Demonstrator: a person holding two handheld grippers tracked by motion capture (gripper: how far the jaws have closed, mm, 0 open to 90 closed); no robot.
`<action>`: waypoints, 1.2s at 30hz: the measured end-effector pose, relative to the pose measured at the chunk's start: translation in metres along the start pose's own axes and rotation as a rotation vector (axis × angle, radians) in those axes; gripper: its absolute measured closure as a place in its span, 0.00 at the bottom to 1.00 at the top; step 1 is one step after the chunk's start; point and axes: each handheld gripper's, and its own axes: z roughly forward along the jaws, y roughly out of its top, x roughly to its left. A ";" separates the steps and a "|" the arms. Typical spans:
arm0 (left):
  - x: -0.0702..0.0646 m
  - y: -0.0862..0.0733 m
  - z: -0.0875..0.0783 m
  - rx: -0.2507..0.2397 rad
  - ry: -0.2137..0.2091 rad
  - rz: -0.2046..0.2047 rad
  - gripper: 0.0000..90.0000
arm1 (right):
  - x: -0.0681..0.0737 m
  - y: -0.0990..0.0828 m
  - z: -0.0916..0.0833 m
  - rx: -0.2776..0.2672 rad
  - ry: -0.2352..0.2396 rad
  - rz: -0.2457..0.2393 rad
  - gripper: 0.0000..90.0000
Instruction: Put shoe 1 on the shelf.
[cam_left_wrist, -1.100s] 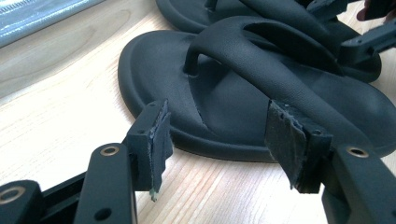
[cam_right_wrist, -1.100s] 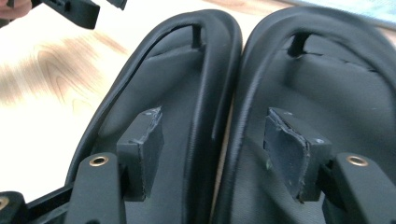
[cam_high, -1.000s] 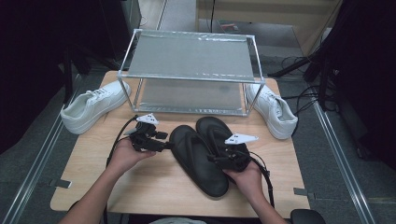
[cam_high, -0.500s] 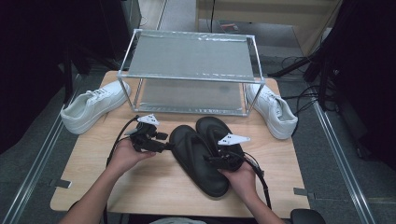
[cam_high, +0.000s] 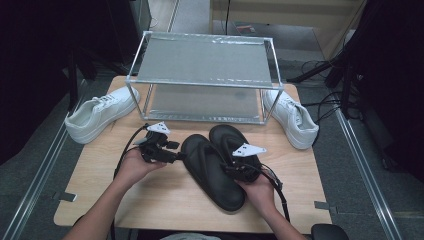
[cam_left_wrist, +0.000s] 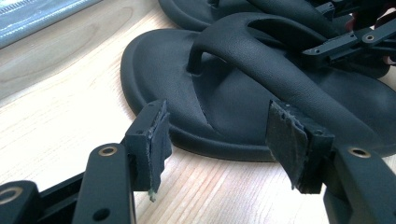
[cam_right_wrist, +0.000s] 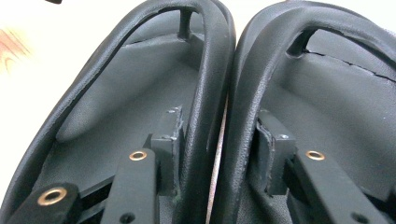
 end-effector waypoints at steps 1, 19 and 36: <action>0.000 0.000 0.000 -0.001 0.000 0.000 0.45 | 0.000 0.000 0.000 0.003 -0.004 -0.003 0.67; 0.001 0.000 -0.001 0.001 -0.002 0.002 0.44 | -0.003 0.003 -0.002 0.017 0.003 0.060 0.80; 0.005 -0.004 -0.005 -0.009 0.025 -0.015 0.44 | -0.017 0.013 -0.015 0.011 0.018 0.102 0.84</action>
